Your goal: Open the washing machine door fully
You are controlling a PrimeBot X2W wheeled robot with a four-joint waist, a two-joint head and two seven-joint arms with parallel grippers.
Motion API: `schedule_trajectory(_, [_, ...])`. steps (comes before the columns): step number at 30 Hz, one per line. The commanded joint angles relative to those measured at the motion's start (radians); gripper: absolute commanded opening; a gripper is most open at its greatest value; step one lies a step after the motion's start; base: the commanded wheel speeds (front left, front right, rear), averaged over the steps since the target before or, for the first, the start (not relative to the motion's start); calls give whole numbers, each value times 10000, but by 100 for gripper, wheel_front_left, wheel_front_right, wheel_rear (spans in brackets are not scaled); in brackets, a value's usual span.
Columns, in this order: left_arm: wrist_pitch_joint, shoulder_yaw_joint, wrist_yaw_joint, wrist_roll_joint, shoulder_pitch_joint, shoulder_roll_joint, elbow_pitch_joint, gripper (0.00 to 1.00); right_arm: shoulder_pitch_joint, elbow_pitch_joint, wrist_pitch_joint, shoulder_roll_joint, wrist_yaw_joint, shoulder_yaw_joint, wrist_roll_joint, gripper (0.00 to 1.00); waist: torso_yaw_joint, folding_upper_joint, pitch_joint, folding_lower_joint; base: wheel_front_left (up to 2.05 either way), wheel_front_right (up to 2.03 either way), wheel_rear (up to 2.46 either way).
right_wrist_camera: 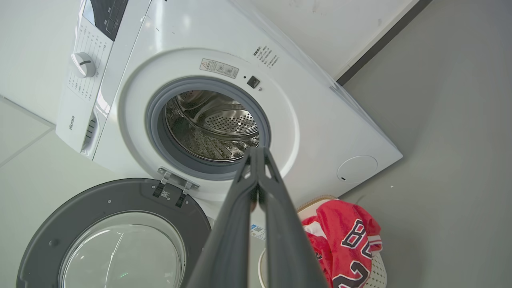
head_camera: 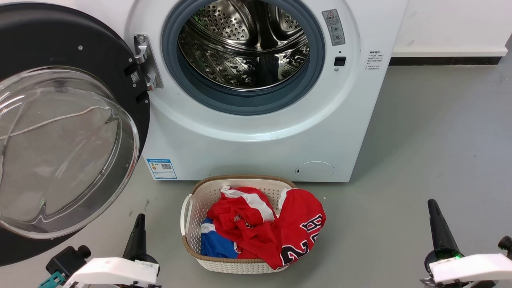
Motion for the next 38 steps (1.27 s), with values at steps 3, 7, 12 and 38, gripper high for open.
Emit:
schedule_trajectory(3, [133,68,-75,-530,-295,5,-49,0,-301,14,105,-74,2,-21,555,0,-2,-1,7,0,0,0,0])
schedule_trajectory(7, [310,127,-126,-1236,-410,5,14,0,-438,161,276,-77,2,-46,1265,0,-5,-1,19,0,0,0,0])
schedule_trajectory(12, [441,176,-173,-1790,-480,5,62,0,-569,268,415,-78,2,-67,1826,0,-8,-1,30,0,0,0,0])
schedule_trajectory(38, [1125,393,-369,-4487,-873,2,295,0,-1121,812,1116,-42,1,-213,4520,0,-24,-1,89,0,0,0,0])
